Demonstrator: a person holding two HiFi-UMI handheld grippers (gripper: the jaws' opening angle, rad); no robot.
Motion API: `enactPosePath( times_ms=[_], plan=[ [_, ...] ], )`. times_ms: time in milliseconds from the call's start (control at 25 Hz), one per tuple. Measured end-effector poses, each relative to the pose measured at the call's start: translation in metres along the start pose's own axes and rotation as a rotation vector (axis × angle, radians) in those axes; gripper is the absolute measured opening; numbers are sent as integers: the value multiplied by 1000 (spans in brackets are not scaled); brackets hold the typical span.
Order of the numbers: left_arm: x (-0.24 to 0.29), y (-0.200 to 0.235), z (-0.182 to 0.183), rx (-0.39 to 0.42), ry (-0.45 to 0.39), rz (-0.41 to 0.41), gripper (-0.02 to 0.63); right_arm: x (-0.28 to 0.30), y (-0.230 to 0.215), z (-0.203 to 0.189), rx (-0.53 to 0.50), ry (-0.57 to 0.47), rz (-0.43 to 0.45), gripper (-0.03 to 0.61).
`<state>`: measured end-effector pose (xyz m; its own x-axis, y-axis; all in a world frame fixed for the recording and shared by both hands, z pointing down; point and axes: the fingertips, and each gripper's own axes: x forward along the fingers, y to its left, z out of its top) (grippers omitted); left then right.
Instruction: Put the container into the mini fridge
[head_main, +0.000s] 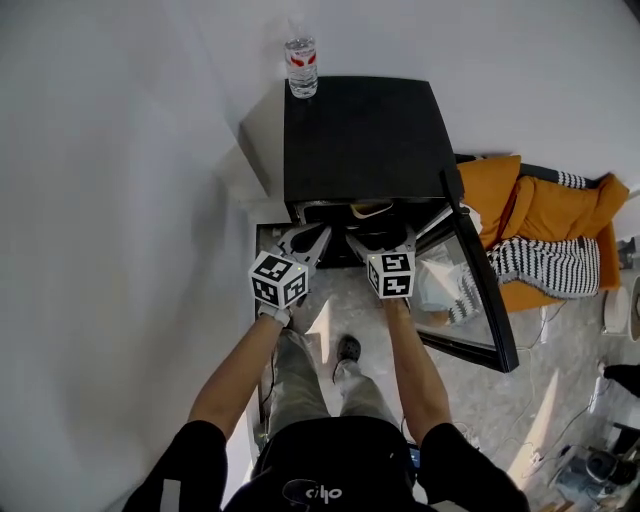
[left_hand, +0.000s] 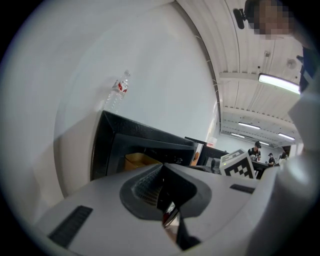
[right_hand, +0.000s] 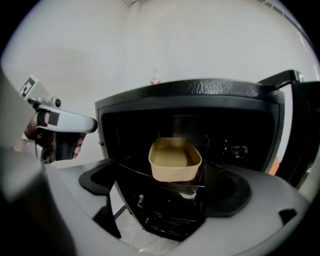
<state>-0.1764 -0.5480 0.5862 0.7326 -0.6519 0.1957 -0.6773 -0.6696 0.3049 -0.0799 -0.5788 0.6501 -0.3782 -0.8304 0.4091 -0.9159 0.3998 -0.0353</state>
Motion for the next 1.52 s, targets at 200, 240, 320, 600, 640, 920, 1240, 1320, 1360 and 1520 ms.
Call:
enactPosePath(
  times_ms=[200, 240, 320, 600, 640, 920, 1240, 1320, 1360, 1520],
  plan=[
    [-21, -19, 13, 2, -28, 14, 5, -44, 13, 16, 16, -26, 36, 517],
    [-26, -24, 15, 1, -35, 16, 5, -53, 15, 19, 21, -30, 45, 494],
    [-34, -35, 19, 0, -45, 19, 5, -71, 18, 25, 20, -32, 59, 462],
    [-54, -77, 36, 17, -86, 13, 5, -127, 21, 47, -1, -53, 92, 246],
    [-57, -84, 37, 13, -94, 11, 5, -134, 22, 48, -5, -56, 95, 224],
    [-74, -116, 47, 21, -132, 19, 5, -171, 19, 57, -27, -80, 107, 92],
    [-86, -140, 34, 20, -121, 41, 5, -209, 15, 58, -60, -96, 127, 22],
    [-85, -145, 30, 24, -117, 39, 5, -214, 12, 57, -58, -98, 131, 10],
    [-84, -148, 29, 27, -115, 38, 5, -216, 11, 57, -58, -99, 135, 9],
    [-86, -156, 32, 36, -119, 35, 5, -222, 16, 55, -58, -97, 159, 8]
  ],
)
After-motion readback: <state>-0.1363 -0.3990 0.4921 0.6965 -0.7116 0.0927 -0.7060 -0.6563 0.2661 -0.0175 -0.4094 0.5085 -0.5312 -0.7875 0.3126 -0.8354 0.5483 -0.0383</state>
